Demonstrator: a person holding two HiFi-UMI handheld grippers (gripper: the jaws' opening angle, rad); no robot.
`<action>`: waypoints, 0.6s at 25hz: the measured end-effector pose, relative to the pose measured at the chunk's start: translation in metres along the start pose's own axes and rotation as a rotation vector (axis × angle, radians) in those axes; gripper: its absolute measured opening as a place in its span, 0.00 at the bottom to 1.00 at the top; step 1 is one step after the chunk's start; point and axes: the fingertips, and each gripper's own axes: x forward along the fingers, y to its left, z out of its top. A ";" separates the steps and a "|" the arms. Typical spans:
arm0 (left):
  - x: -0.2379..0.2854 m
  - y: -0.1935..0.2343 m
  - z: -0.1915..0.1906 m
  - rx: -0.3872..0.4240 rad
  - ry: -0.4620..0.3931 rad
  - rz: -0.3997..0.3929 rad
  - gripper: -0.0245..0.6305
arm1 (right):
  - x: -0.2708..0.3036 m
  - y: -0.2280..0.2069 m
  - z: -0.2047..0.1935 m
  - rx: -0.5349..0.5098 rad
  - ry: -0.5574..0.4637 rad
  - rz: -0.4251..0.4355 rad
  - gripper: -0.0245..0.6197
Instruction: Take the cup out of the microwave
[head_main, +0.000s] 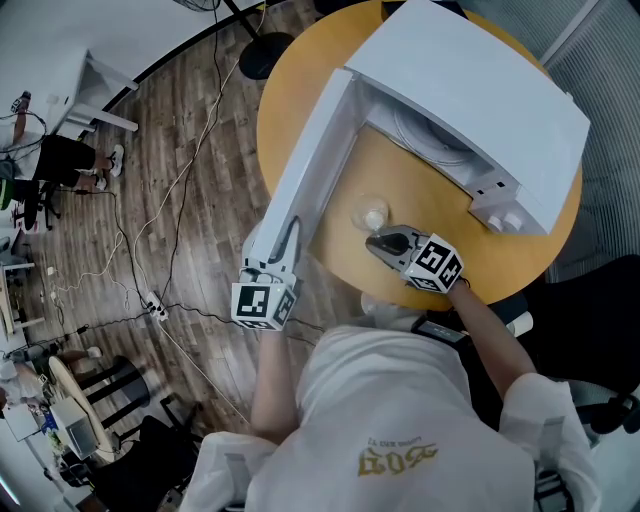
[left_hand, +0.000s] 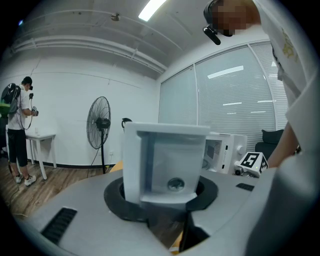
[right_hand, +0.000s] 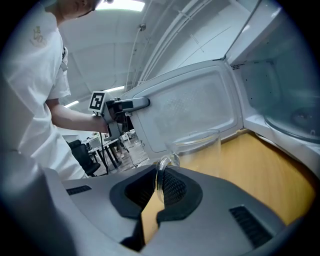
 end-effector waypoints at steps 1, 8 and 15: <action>0.000 0.000 0.001 0.000 -0.001 0.000 0.29 | -0.001 0.000 -0.001 0.001 0.000 -0.003 0.07; -0.001 0.000 0.002 -0.002 -0.005 0.001 0.29 | -0.003 0.000 -0.011 -0.027 0.031 -0.034 0.07; 0.001 -0.002 0.001 -0.004 -0.011 0.006 0.29 | -0.007 0.002 -0.025 -0.152 0.076 -0.072 0.08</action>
